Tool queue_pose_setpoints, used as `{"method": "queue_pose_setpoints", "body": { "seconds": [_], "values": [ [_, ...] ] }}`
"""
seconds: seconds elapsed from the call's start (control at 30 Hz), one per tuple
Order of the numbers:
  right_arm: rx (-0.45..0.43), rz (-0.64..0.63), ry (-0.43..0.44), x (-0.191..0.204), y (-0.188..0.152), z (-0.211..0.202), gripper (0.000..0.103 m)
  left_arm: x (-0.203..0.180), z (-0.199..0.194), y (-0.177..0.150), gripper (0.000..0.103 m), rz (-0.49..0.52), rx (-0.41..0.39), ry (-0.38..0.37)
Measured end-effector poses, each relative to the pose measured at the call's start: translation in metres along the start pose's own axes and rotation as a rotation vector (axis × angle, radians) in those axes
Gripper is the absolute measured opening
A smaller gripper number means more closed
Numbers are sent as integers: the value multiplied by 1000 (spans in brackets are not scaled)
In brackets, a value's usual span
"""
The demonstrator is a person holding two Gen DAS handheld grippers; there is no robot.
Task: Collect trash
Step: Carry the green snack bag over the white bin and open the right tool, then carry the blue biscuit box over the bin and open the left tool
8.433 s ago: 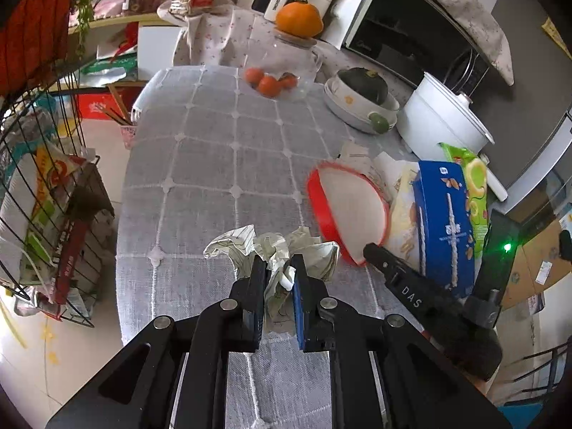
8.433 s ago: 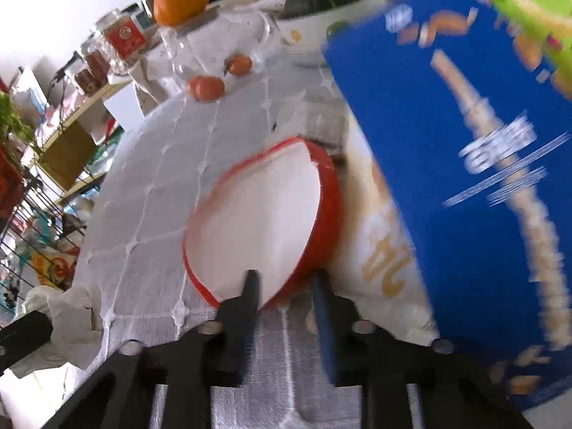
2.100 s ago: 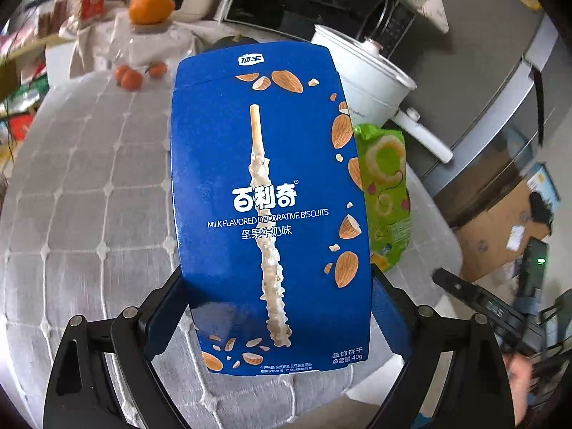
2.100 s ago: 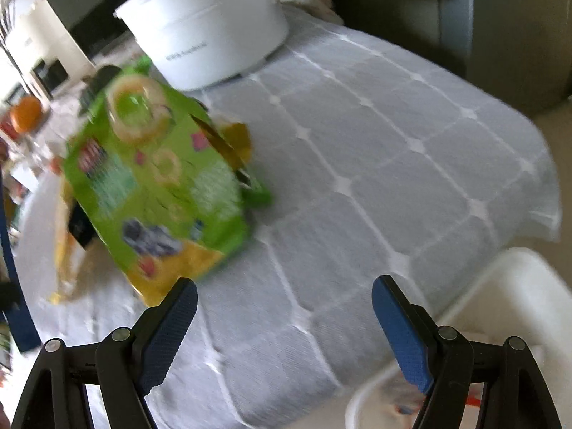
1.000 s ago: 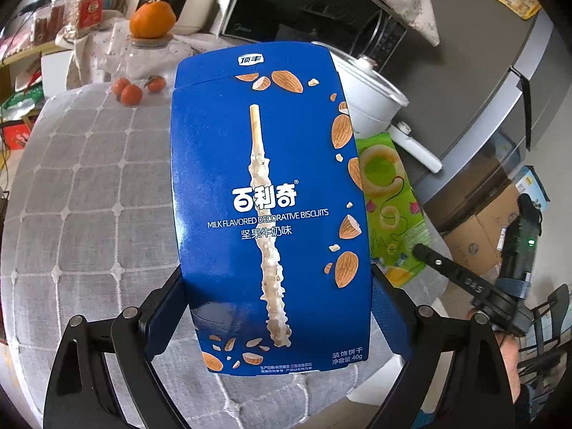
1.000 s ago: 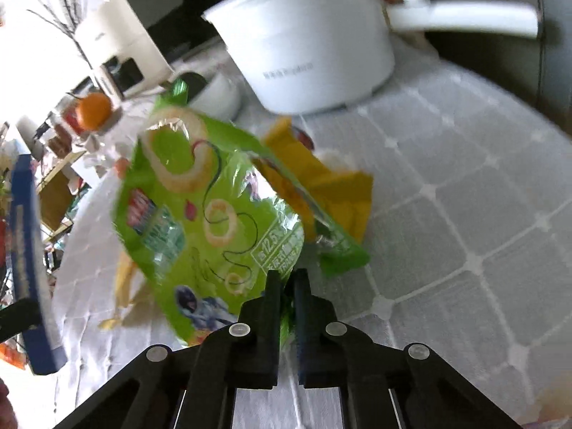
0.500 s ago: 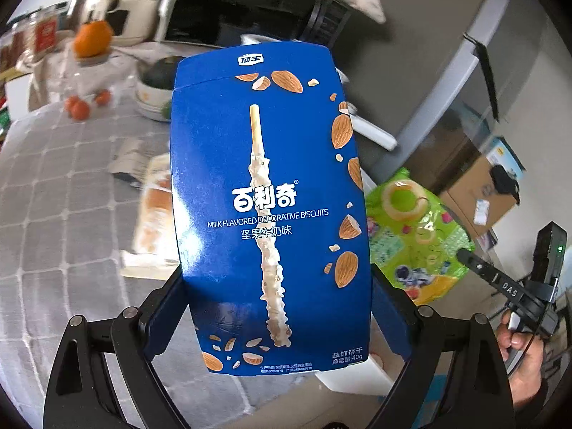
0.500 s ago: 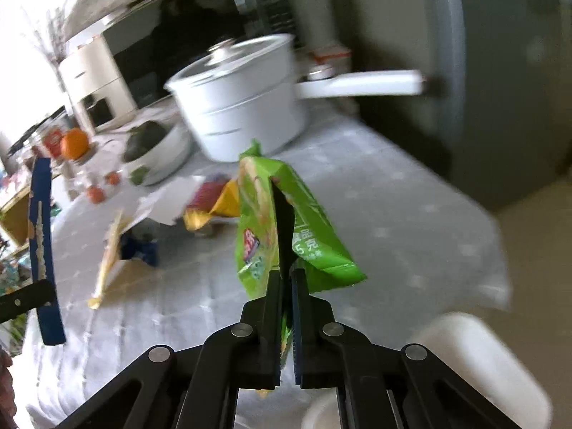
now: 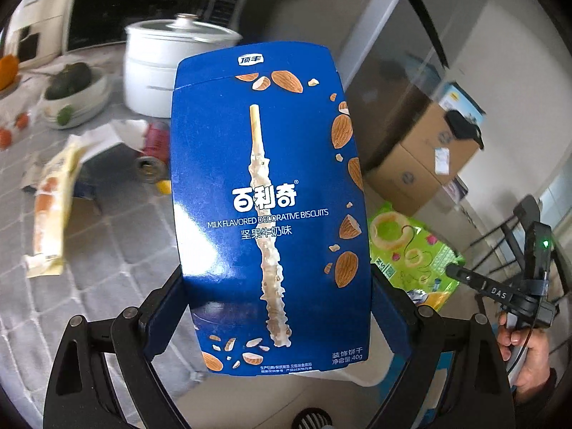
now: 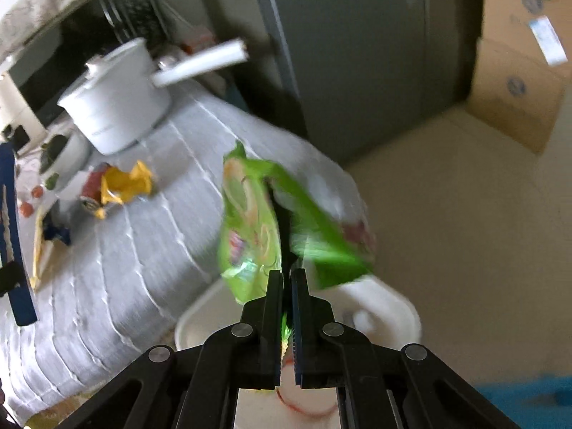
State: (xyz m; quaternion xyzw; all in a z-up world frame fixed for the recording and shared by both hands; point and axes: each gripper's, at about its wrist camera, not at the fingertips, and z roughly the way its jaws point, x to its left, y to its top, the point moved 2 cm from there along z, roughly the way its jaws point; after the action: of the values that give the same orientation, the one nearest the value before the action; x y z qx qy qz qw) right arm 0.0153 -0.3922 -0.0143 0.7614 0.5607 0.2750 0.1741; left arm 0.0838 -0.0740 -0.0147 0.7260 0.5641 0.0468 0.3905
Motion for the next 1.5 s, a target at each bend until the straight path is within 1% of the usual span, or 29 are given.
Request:
{"method": "queue_pose_setpoints", "body": {
  "seconds": [0.1,0.33,0.37,0.4,0.47,0.5,0.53,0.57,0.6,0.63,0.8,0.97,1.13,1.23,1.33,1.37,1.4,1.43,1.47,1.5],
  "values": [
    [52,21,-22,-13,-9,1,2,-15,7,-6,95,29,21,-5],
    [156,51,8,-25,-23,19,3,-26,26,-20,95,27,91,-50],
    [168,50,7,-24,-24,22,5,-29,28,-21,95,28,94,-52],
    [173,51,4,-24,-24,25,10,-31,30,-23,95,33,96,-55],
    [177,80,-1,-27,-24,28,12,-36,34,-24,95,47,101,-58],
    [180,106,-8,-31,-23,28,21,-40,36,-27,95,59,111,-62],
    [179,123,-8,-34,-22,28,29,-44,39,-29,95,71,117,-65],
    [176,140,-9,-37,-21,27,45,-48,42,-31,95,84,123,-68],
    [170,153,-13,-39,-21,25,55,-53,47,-34,95,100,131,-71],
    [162,162,-19,-41,-20,22,57,-59,52,-35,95,113,138,-73],
    [162,178,-46,-48,-20,18,63,-83,81,-48,95,174,171,-83],
    [180,179,-109,-54,-22,19,65,-100,113,-57,95,212,200,-76],
    [185,199,-122,-62,-24,18,66,-111,140,-69,95,245,226,-71],
    [184,204,-140,-67,-23,18,67,-118,151,-73,95,259,239,-74],
    [183,217,-139,-70,-22,19,67,-122,158,-76,95,271,244,-81],
    [182,223,-138,-71,-22,18,67,-124,162,-76,95,271,254,-86],
    [181,229,-140,-71,-22,18,67,-125,167,-78,95,265,283,-89],
    [181,231,-141,-72,-22,17,68,-124,170,-79,98,257,302,-83],
    [180,232,-141,-72,-22,17,69,-124,173,-80,103,251,315,-70],
    [180,232,-143,-72,-22,17,72,-123,174,-80,103,248,320,-62]
  ]
}}
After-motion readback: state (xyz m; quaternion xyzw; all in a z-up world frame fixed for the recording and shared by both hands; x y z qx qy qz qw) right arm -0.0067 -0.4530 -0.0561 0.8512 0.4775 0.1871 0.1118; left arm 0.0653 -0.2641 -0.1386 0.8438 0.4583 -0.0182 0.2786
